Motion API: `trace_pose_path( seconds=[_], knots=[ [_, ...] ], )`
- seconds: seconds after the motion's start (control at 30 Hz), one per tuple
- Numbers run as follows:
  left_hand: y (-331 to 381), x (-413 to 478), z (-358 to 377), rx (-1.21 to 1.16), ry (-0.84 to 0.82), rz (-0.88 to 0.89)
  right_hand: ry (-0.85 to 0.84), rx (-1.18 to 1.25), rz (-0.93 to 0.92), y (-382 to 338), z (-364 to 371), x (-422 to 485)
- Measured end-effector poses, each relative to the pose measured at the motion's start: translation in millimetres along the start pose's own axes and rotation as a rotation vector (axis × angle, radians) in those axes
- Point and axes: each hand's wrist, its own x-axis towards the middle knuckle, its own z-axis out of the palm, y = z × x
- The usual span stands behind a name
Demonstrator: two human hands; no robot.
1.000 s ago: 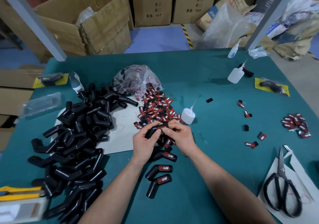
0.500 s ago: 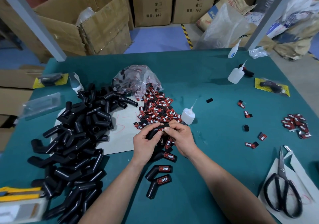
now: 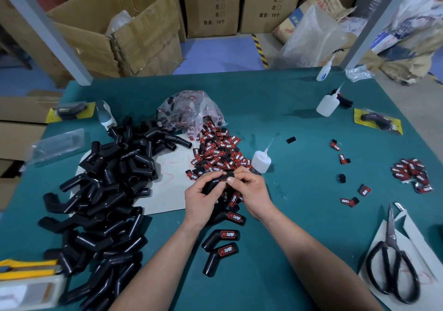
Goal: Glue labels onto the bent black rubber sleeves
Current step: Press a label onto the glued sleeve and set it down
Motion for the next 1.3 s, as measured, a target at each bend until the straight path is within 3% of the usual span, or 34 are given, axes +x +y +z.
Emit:
trace_pose_path(
  seconds=[0.8, 1.03, 1.3],
  knots=[
    [0, 1, -2, -0.110, -0.042, -0.098, 0.034, -0.097, -0.048, 8, 0, -1],
    [-6, 1, -2, -0.020, -0.030, -0.010, -0.032, -0.144, -0.033, 5, 4, -5],
    [-6, 1, -1, 0.026, -0.056, 0.099, 0.009, -0.110, 0.009, 6, 4, -4]
  ],
)
